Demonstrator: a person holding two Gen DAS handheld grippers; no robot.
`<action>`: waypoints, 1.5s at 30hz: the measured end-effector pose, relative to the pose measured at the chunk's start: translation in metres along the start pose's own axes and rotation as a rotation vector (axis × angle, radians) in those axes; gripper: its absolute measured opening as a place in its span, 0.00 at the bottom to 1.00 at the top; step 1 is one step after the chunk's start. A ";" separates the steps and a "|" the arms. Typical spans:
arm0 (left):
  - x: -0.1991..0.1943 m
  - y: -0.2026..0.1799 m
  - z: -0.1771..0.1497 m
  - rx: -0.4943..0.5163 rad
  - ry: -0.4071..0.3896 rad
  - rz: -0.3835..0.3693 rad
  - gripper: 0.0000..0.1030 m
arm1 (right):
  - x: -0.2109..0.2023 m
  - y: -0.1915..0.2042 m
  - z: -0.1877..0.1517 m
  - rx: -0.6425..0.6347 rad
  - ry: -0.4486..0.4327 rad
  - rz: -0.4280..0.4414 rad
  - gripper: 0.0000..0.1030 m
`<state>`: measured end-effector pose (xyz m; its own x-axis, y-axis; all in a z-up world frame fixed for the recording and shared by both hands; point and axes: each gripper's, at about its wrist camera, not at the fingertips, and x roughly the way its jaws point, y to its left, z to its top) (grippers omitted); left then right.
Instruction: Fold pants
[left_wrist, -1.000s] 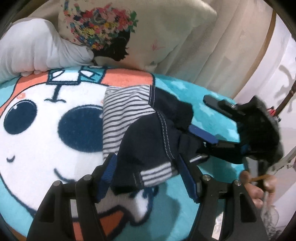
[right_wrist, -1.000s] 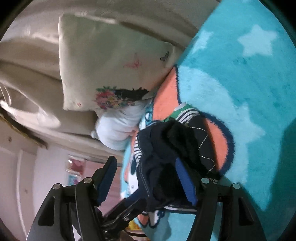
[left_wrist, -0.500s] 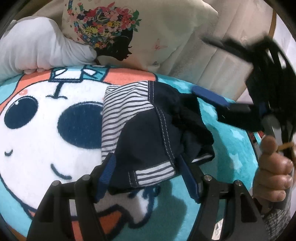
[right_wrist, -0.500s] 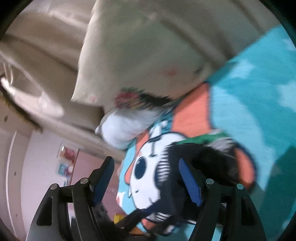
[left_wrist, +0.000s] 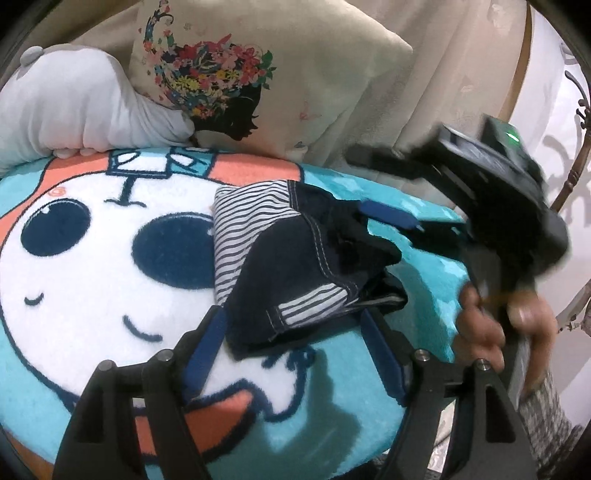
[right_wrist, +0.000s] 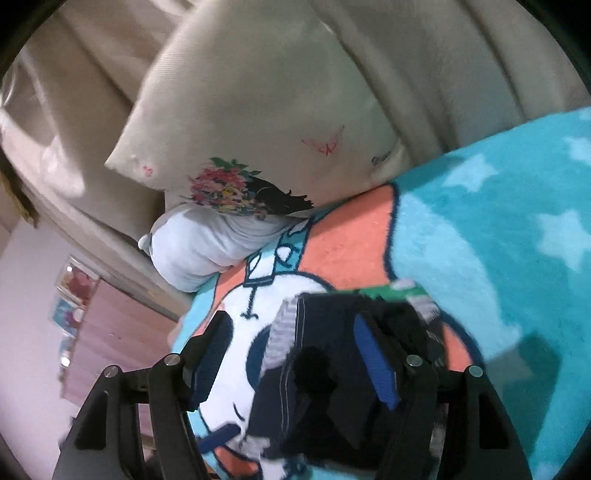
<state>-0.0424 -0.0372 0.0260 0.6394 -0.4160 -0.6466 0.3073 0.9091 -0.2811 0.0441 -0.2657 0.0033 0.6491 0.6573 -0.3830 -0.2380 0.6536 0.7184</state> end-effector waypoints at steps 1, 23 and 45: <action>-0.001 0.001 0.000 -0.006 0.002 -0.003 0.72 | -0.005 0.002 -0.006 -0.012 -0.016 -0.024 0.71; -0.031 0.037 -0.008 -0.183 -0.036 0.166 0.82 | -0.056 -0.024 -0.069 -0.083 -0.096 -0.317 0.74; 0.095 0.046 0.061 -0.224 0.250 -0.265 0.64 | 0.028 -0.079 0.008 0.188 0.118 0.063 0.73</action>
<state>0.0758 -0.0360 -0.0051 0.3595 -0.6435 -0.6758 0.2596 0.7646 -0.5899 0.0875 -0.3019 -0.0594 0.5452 0.7412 -0.3916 -0.1289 0.5357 0.8345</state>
